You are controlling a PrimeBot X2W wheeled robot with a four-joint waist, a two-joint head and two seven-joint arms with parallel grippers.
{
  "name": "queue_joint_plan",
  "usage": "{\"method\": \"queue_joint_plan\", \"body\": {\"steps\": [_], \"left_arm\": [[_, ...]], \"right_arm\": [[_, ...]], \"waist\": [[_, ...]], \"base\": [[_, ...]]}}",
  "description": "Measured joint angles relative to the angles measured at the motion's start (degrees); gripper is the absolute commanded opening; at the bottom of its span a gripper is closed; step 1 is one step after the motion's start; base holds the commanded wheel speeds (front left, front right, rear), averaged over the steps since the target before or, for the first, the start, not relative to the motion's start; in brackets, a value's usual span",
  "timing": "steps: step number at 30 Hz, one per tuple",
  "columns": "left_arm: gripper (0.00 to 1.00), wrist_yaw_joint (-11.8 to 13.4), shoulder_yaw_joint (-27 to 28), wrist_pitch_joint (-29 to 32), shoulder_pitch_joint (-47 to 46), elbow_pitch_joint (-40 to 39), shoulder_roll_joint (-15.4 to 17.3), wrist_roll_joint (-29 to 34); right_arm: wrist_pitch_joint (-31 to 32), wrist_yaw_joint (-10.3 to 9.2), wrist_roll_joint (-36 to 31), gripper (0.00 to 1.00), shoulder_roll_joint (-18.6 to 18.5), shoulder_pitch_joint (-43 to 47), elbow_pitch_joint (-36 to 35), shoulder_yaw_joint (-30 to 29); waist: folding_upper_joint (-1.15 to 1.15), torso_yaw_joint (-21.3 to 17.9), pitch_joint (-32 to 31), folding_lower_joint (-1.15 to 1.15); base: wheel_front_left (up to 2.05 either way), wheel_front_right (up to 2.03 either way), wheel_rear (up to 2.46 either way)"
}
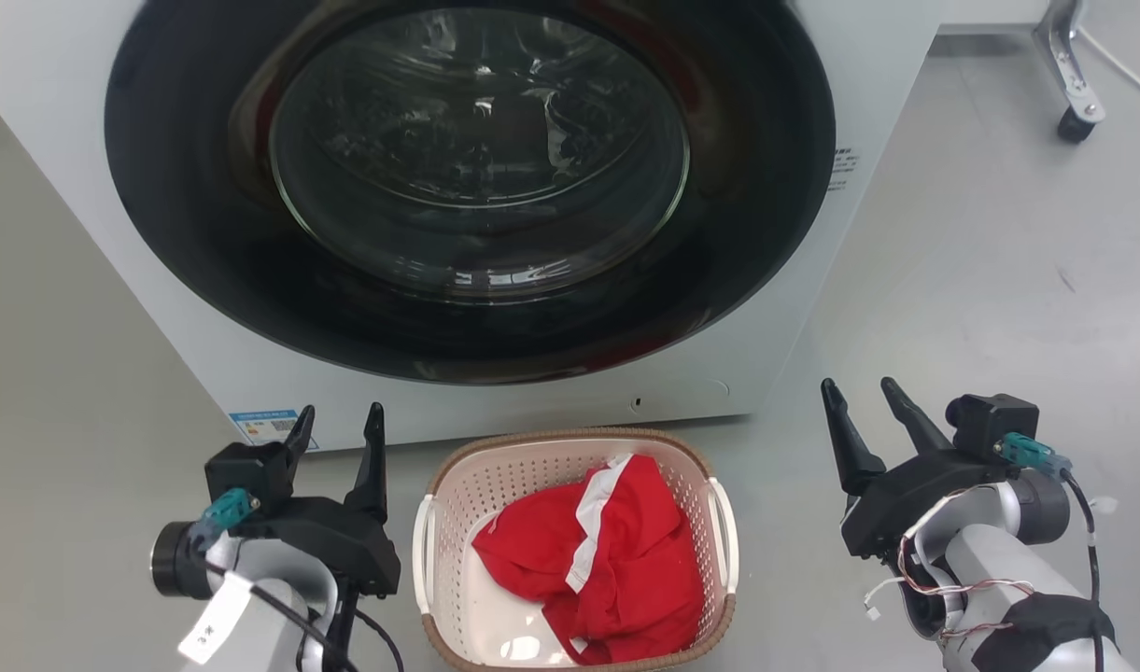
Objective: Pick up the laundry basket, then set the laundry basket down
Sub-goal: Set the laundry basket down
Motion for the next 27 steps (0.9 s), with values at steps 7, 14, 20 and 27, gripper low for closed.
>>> {"method": "queue_joint_plan", "body": {"steps": [7,14,20,27], "left_arm": [[1.0,2.23,1.48,-0.01,6.32,-11.05,0.85,2.35],[1.0,3.72,3.08,-0.01,12.33,-20.82,1.67,4.68],[1.0,4.21,4.61,-0.02,16.35,-26.31,1.69,6.47],[1.0,4.75,6.38,-0.02,21.92,-30.03,1.2,6.97]], "right_arm": [[-0.01,-2.86,-3.1,1.0,-1.71,4.24,-9.02,-2.59],[-0.02,-5.05,-6.23,1.0,-3.34,9.3,-17.74,-4.38],[-0.05,-6.49,-8.04,1.0,-4.28,13.78,-23.21,-5.69],[-0.2,-7.55,-10.39,1.0,-4.94,19.05,-28.38,-7.08]], "waist": [[0.0,-0.13,-2.41,0.0],[0.0,-0.4,-3.79,0.0],[0.01,-0.36,-4.55,0.0],[0.01,-0.42,-6.09,0.01]], "base": [[0.0,0.0,0.0],[0.0,0.0,0.0],[0.0,0.0,0.0],[0.0,0.0,0.0]]}}
